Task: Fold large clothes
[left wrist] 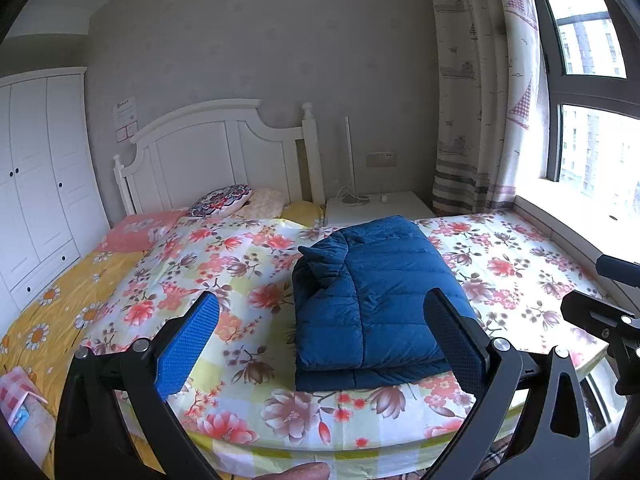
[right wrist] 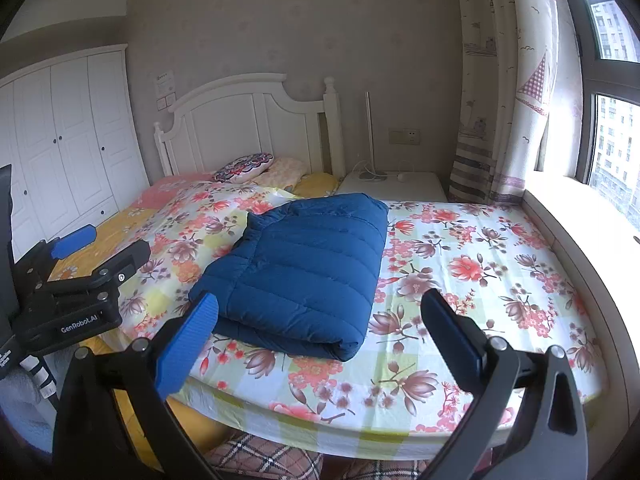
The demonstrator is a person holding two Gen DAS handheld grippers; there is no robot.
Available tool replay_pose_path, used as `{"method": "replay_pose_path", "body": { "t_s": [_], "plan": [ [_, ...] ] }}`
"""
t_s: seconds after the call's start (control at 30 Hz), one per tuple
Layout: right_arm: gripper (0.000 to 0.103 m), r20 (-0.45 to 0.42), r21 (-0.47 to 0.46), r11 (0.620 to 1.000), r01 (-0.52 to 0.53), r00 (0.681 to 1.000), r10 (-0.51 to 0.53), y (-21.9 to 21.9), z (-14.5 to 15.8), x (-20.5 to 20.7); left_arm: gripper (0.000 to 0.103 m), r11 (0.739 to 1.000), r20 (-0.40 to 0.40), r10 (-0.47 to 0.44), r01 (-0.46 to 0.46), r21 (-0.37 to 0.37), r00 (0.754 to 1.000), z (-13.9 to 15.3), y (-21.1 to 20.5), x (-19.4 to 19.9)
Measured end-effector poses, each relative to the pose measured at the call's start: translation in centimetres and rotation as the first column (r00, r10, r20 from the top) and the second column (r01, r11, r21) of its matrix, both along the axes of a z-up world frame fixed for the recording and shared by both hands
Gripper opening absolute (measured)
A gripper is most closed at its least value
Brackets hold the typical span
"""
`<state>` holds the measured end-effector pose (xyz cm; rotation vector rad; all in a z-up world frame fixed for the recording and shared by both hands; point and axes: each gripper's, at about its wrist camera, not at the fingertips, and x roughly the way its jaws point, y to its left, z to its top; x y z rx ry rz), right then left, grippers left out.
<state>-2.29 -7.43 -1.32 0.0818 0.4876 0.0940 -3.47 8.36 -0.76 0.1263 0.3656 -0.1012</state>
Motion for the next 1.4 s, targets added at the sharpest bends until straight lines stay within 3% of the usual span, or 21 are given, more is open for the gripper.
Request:
{"method": "replay_pose_path", "body": {
  "t_s": [1.07,1.4],
  "plan": [
    [0.101,-0.009,-0.005,1.000,-0.005,1.000,0.005,0.0,-0.3,0.2,0.098,1.000,-0.018,0.030,-0.030,0.007,0.999,-0.6,-0.3,0.1],
    [0.101,-0.068,-0.020,1.000,-0.023,0.997,0.021,-0.6,-2.5,2.6,0.098,0.999,-0.059,0.032,-0.030,0.028,0.998,-2.5,-1.0,3.3]
  ]
}}
